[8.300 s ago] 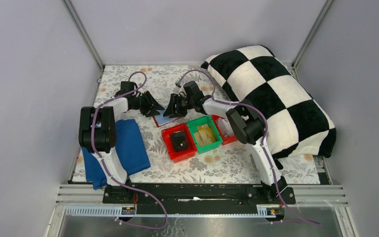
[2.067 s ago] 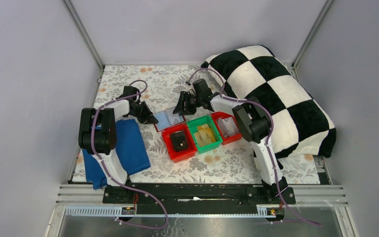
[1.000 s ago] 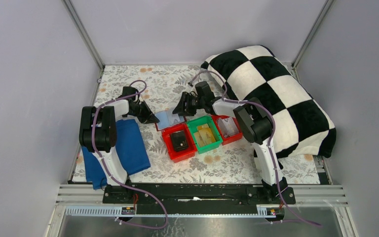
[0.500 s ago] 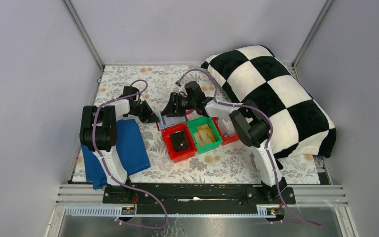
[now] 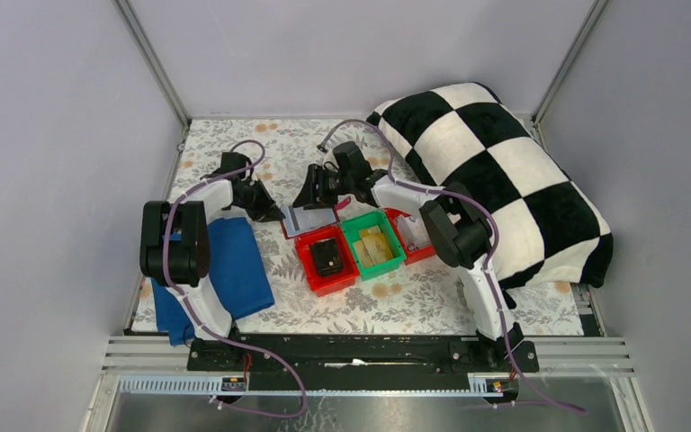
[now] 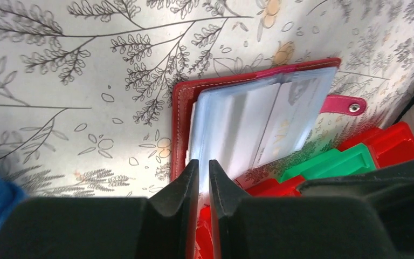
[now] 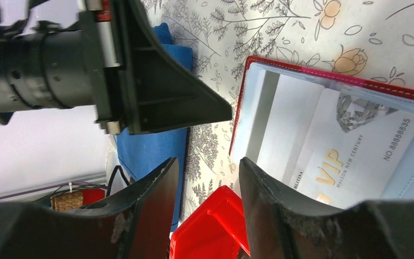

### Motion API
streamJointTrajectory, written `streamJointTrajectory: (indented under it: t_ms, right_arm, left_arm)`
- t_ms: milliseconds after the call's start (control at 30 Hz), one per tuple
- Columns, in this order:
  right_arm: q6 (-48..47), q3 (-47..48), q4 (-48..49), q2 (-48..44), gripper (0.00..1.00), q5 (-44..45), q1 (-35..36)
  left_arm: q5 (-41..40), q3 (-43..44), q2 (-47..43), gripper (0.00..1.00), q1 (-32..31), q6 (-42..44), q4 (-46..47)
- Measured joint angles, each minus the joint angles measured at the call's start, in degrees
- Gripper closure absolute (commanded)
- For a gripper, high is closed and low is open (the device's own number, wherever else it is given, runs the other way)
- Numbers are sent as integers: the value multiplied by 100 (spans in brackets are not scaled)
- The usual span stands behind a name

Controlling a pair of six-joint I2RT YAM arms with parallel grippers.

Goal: Take the credit cards out of the card holder
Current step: Remove the credit card from the card holder.

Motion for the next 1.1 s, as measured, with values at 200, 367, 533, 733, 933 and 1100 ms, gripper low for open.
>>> streamJointTrajectory:
  t_ms: [200, 367, 533, 733, 933, 1100]
  right_arm:
    - [-302, 553, -595, 203, 48, 129, 0]
    - [-400, 710, -870, 487, 50, 175, 0]
    - [-404, 916, -1113, 855, 50, 205, -13]
    - [-518, 1174, -1335, 896, 50, 330, -50]
    - [-525, 1062, -1296, 901, 50, 420, -138]
    - [-503, 990, -1204, 901, 51, 385, -173]
  left_arm:
    - [-299, -4, -507, 80, 4, 2, -44]
    - [-136, -129, -601, 79, -15, -68, 153]
    - [186, -271, -426, 79, -55, -175, 398]
    - [426, -245, 164, 82, -68, -293, 546]
    - [531, -63, 319, 82, -57, -264, 501]
    - [577, 33, 415, 84, -57, -258, 448]
